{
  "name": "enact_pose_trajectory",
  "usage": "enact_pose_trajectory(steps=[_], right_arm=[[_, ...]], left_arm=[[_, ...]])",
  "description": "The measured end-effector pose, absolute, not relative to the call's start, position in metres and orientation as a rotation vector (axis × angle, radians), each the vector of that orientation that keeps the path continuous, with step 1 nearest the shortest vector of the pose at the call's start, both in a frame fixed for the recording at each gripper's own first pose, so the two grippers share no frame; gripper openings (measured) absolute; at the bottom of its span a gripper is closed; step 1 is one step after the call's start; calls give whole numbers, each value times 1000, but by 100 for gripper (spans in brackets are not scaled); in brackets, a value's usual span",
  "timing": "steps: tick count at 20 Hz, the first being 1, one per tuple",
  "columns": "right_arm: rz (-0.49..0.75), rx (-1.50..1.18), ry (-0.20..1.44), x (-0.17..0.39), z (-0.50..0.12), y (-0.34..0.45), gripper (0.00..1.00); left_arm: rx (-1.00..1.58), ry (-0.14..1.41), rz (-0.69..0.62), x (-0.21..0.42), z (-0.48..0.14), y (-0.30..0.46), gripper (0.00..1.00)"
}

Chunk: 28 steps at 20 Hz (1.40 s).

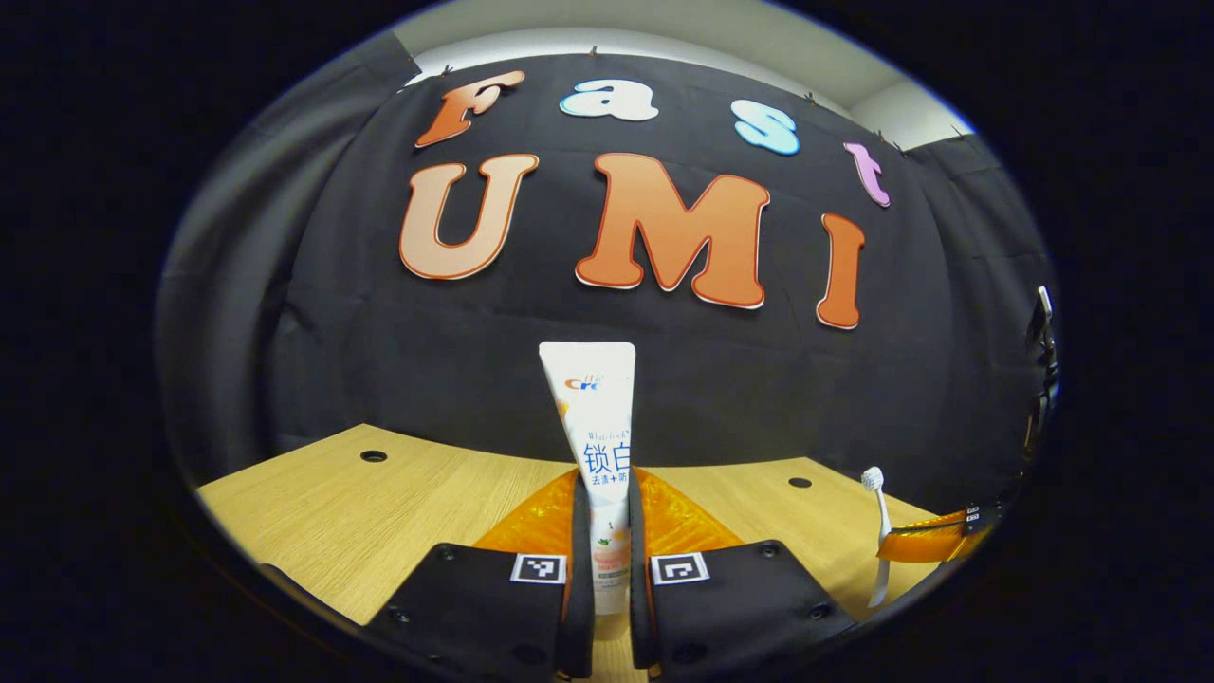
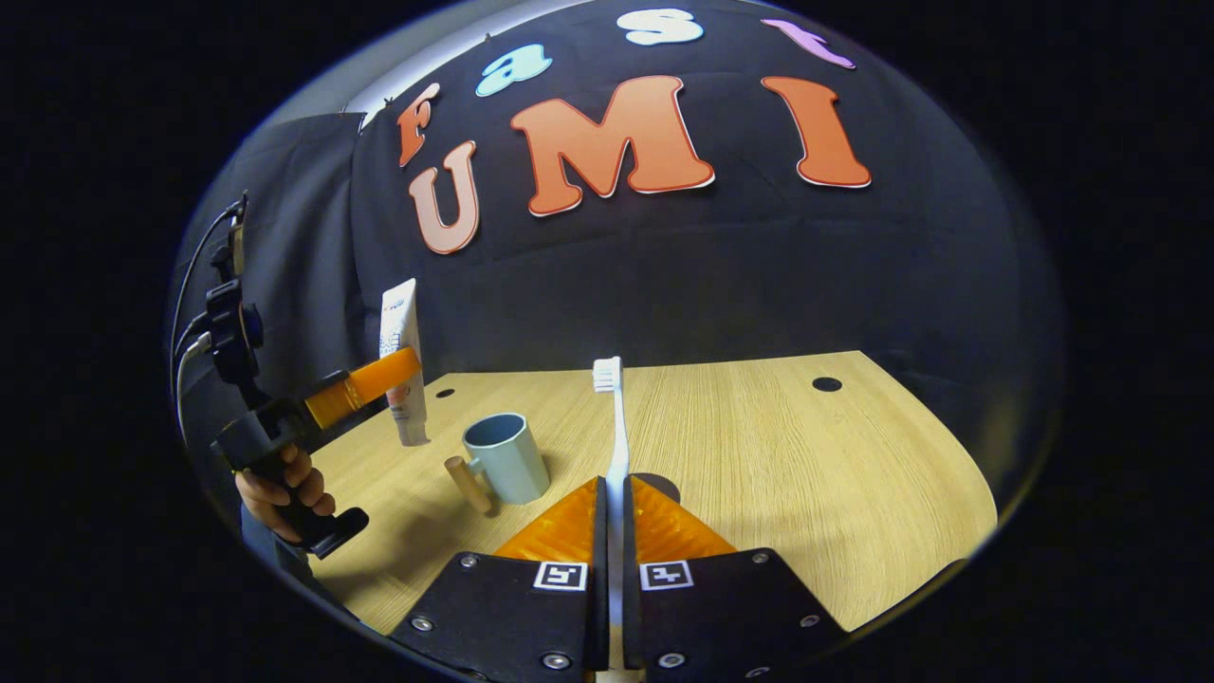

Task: Put the toothbrush and toothpaste on the desktop into the cup, then pick up the cup and place it on the coaster on the desktop.

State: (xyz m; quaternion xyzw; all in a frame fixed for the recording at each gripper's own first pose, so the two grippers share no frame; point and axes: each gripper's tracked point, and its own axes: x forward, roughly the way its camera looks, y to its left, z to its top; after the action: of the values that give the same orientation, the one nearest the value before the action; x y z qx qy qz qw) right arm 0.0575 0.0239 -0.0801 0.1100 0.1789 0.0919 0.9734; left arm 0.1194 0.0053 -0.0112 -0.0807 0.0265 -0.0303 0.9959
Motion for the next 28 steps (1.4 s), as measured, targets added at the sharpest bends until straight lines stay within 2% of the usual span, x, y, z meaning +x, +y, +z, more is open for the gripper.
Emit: enact_pose_trajectory(steps=[11, 20, 28], right_arm=[[176, 250, 262, 77, -57, 17, 6], [213, 268, 254, 92, -55, 29, 6], [212, 301, 213, 107, -47, 30, 6]], left_arm=[[-178, -41, -74, 161, 4, -3, 19], [-170, 39, -81, 194, -33, -11, 19], [-198, 143, -113, 196, -70, -21, 25]])
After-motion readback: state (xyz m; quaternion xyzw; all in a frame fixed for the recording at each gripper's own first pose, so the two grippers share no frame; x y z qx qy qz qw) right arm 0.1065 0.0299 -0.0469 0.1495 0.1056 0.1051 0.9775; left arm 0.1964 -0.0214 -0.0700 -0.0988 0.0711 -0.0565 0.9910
